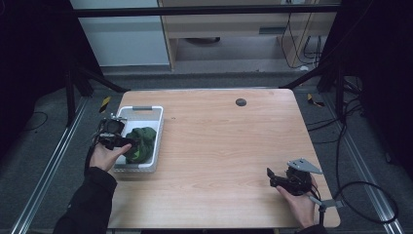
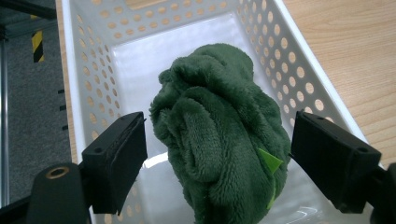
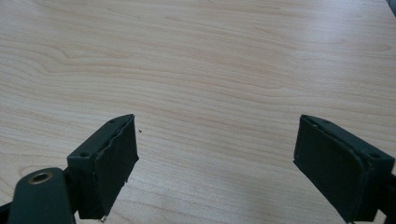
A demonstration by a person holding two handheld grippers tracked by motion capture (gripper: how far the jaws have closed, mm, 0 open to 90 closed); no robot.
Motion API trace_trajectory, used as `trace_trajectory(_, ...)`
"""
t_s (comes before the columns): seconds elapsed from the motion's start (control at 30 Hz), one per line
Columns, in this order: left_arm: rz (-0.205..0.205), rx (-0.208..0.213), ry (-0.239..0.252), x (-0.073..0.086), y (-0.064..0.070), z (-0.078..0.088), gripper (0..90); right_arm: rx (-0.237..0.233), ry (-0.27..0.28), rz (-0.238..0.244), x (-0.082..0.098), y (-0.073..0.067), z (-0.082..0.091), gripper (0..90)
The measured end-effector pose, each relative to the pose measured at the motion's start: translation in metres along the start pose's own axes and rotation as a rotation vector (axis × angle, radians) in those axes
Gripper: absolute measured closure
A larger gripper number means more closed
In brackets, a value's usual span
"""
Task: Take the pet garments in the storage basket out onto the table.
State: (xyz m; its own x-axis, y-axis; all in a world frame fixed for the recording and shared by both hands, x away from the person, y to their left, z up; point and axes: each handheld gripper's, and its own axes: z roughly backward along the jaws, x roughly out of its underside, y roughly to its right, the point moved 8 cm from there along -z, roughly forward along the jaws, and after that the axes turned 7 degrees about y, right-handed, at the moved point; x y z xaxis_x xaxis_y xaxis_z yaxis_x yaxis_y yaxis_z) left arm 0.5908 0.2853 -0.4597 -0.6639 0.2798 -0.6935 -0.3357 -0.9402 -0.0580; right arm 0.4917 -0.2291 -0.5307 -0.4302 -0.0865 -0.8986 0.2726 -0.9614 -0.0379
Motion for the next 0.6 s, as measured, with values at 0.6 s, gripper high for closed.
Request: trace_trajectory(0.6, 0.018, 0.011, -0.039, 0.009, 0.002, -0.018, 16.6, 0.003, -0.014, 0.007, 0.002, 0.001, -0.002, 12.3)
